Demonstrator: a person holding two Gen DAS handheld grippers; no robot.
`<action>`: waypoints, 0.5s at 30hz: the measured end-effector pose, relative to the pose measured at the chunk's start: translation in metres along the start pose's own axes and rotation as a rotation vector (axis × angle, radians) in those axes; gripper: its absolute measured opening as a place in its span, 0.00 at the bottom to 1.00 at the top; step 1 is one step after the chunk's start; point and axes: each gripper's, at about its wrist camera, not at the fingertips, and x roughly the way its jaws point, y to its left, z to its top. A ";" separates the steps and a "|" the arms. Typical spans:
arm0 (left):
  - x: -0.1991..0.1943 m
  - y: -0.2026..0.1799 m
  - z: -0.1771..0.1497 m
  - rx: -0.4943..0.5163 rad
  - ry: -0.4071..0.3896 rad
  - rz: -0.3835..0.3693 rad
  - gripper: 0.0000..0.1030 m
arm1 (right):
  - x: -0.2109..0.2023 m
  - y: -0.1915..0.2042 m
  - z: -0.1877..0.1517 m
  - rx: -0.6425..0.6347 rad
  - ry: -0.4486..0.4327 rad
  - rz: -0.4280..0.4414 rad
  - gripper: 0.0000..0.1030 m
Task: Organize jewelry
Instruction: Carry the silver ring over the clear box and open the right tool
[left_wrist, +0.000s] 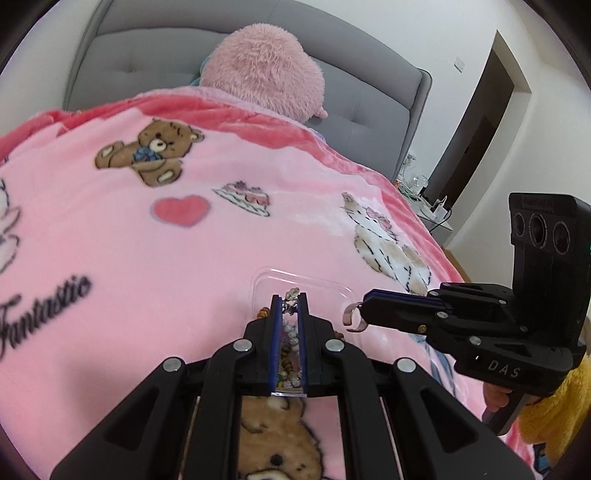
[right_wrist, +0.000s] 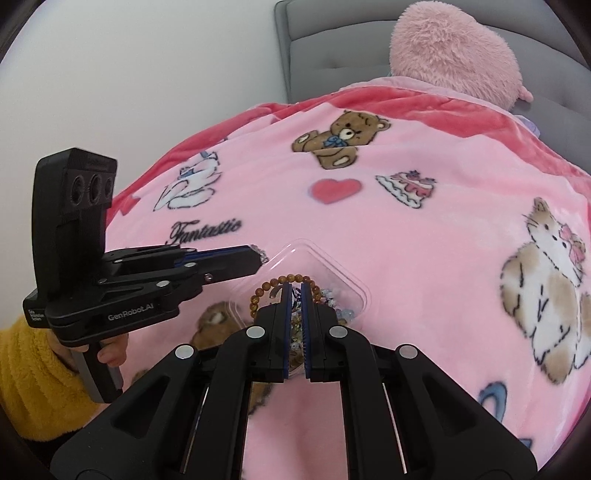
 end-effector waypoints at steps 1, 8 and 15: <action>0.002 0.000 -0.001 0.000 0.004 0.000 0.08 | 0.001 0.001 -0.001 -0.006 0.006 -0.003 0.05; 0.012 0.000 -0.005 0.004 0.035 0.023 0.08 | 0.009 0.001 -0.006 -0.012 0.035 -0.034 0.05; 0.026 0.000 -0.009 0.018 0.075 0.054 0.08 | 0.014 0.004 -0.010 -0.069 0.055 -0.111 0.05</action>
